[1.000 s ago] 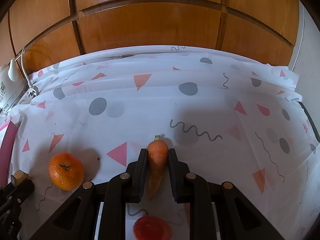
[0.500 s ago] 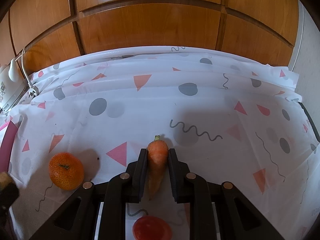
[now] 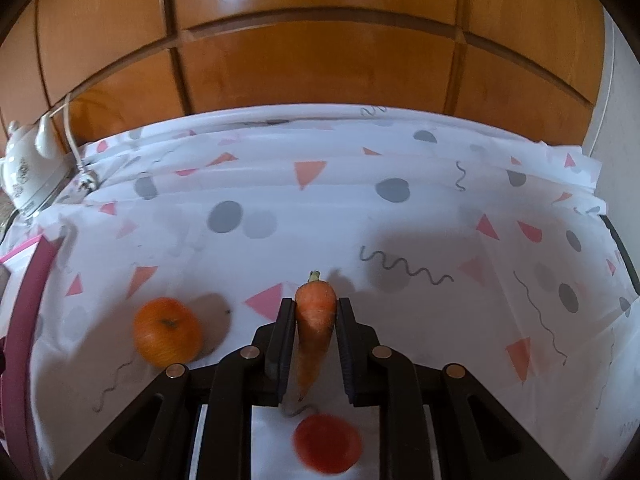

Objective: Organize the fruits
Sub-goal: 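Carry the log slice with the left tool while the right tool carries the carrot toward the tray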

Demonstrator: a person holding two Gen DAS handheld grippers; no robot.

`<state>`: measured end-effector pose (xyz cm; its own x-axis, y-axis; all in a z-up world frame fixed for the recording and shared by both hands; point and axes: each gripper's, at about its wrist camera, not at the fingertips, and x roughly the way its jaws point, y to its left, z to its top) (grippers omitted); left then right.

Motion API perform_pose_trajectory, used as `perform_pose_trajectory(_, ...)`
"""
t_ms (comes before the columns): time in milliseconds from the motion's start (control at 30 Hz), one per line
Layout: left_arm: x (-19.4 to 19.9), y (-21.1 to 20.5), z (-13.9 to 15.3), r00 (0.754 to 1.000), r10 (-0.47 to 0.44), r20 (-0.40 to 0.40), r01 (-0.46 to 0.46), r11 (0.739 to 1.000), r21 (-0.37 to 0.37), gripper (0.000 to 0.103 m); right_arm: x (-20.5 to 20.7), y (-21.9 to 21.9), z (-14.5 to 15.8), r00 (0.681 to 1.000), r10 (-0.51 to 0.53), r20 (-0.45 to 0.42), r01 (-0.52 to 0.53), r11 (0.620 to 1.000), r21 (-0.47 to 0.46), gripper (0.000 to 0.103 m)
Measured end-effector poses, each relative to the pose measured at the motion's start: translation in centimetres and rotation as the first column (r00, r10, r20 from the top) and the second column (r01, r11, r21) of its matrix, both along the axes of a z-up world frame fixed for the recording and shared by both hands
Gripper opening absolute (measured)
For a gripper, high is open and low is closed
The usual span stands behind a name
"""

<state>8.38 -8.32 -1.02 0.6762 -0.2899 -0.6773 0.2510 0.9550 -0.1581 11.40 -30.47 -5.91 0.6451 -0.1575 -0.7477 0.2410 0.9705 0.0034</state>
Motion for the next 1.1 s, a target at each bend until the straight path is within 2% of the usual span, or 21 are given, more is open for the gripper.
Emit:
perform_pose_trajectory(400, -0.9, 3.0, 1.0, 0.999, 0.042, 0.026, -0.041, 0.999, -0.014, 0.025, -2.5, 3.6, 2.3, 0.995, 0.070, 0.074, -0.070, 0.998, -0.002, 0.020)
perform_pose_trajectory(667, -1.5, 6.4, 1.9, 0.994, 0.097, 0.043, -0.096, 0.995, -0.034, 0.025, -3.7, 6.9, 3.8, 0.983, 0.140, 0.119, -0.143, 0.990, 0.016, 0.020)
perform_pose_trajectory(1100, -2.0, 12.9, 1.5, 0.974, 0.225, 0.036, -0.224, 0.974, -0.036, 0.025, -4.8, 15.2, 4.5, 0.926, 0.354, 0.129, -0.365, 0.928, 0.077, 0.020)
